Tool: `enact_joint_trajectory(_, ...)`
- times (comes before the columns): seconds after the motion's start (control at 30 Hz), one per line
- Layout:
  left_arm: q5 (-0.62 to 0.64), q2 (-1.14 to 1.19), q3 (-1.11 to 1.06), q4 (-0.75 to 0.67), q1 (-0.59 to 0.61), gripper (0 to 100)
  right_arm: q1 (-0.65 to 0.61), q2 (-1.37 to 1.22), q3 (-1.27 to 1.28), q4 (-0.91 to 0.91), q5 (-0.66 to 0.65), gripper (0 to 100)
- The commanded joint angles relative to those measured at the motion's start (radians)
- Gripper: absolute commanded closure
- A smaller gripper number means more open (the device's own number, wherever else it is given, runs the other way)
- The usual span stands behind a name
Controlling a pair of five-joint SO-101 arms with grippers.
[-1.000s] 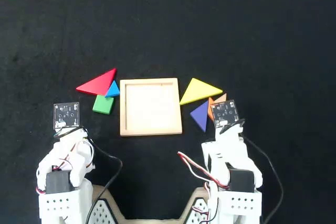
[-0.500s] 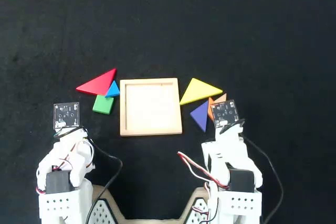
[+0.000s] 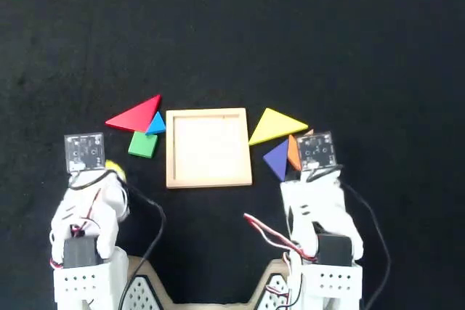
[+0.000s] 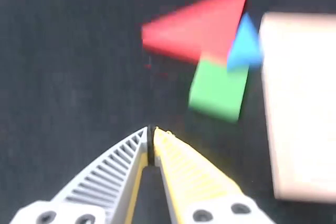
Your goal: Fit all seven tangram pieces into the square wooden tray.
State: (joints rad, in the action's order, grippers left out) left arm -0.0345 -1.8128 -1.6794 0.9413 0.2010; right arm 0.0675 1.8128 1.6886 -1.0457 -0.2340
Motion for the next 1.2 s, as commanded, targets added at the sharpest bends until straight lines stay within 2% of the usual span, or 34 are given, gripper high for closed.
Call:
enact_joint_trajectory(0.0,0.006,-0.009,-0.019,-0.239,-0.001,97,-0.017,0.054,-0.002,0.222,0.003,98.7)
enact_joint_trajectory(0.1,0.006,-0.009,-0.019,-0.45,-0.001,97,-0.021,0.054,-0.004,0.44,-0.003,98.6)
enact_joint_trajectory(0.17,0.006,-0.009,-0.019,-0.539,-0.002,97,-0.044,0.05,-0.004,0.585,-0.003,98.6)
enact_joint_trajectory(0.23,-0.002,-0.006,-0.019,-0.578,-0.035,97,-0.091,0.05,-0.004,0.69,0.003,98.6)
enact_joint_trajectory(0.3,-0.002,-0.005,-0.019,-0.562,-0.068,97,-0.147,0.048,-0.004,0.726,0.003,98.6)
enact_joint_trajectory(0.37,-0.002,-0.005,-0.019,-0.489,-0.082,97,-0.216,0.047,-0.004,0.7,0.005,98.6)
enact_joint_trajectory(0.43,-0.003,-0.006,-0.019,-0.423,-0.088,97,-0.267,0.047,-0.004,0.592,0.005,98.6)
enact_joint_trajectory(0.57,-0.003,-0.005,-0.019,-0.393,-0.082,97,-0.293,0.048,-0.004,0.437,0.005,98.6)
enact_joint_trajectory(0.9,-0.003,-0.006,-0.019,-0.356,-0.076,97,-0.216,0.048,-0.004,0.427,0.005,98.5)
enact_joint_trajectory(1.03,-0.003,-0.006,-0.019,-0.362,-0.015,97,-0.149,0.056,-0.004,0.428,0.005,98.5)
enact_joint_trajectory(1.17,-0.003,-0.006,-0.019,-0.362,0.004,97,-0.132,0.056,-0.004,0.422,0.005,98.5)
